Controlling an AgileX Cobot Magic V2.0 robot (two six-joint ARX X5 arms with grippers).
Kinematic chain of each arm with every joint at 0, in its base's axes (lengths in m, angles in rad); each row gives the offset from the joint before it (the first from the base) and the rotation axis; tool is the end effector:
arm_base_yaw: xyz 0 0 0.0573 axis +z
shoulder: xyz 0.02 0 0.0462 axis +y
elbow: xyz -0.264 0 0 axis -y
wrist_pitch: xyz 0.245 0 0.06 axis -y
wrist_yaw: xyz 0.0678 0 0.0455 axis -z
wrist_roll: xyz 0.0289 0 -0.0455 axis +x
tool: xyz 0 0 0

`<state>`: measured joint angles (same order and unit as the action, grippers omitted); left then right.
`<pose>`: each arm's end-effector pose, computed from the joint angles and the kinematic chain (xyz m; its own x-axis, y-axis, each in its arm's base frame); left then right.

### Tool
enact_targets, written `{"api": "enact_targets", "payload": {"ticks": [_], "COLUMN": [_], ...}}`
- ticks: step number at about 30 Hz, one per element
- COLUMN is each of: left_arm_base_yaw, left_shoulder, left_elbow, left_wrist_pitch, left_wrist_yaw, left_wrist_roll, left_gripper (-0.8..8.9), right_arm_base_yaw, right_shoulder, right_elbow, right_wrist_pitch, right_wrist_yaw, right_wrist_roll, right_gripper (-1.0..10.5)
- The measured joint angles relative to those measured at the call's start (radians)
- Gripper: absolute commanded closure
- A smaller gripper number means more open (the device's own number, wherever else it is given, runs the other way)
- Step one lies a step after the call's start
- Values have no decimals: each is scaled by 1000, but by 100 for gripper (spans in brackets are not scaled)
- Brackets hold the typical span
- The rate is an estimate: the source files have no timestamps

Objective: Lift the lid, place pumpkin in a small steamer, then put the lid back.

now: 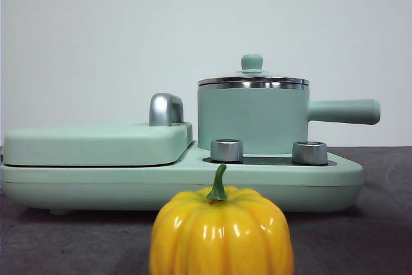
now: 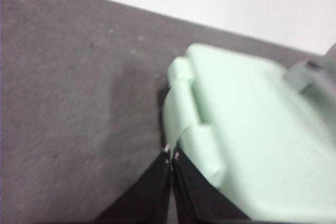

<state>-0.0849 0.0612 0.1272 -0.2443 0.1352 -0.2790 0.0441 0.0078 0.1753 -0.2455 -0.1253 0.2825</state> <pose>0.0912 -0.0117 0.1786 0.9602 -0.2170 -0.1757 0.1592 0.9425 -0.2940 0.0835 0.0073 0.1980 0.9827 0.1685 -0.0773 -0.1398 0.9476 0.2873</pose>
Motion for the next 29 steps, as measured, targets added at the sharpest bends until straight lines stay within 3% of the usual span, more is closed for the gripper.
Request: {"api": "enact_targets", "payload": {"ticks": [5,11,24,29], "left_arm_base_yaw": [-40,-83,-154,-162], "left_shoulder": [90,256,573,608], "left_elbow": [121,348,752,773], "left_wrist_pitch": [-15,-124,-304,-311], "left_wrist_yaw": [42,137,453,475], "left_wrist_roll": [-48,-66,18,28], "left_gripper": [804,804,804,804], "right_arm_base_yaw": [0,0,0,0], "right_shoulder": [51,189,480,490], "right_elbow": [169,416,799,819], "right_wrist_pitch": [-155,-322,-521,-525], "right_wrist_yaw": [-60,-200,-510,-556], "right_wrist_roll": [48,53,-72,-92], "right_gripper": [936,936,936,936]}}
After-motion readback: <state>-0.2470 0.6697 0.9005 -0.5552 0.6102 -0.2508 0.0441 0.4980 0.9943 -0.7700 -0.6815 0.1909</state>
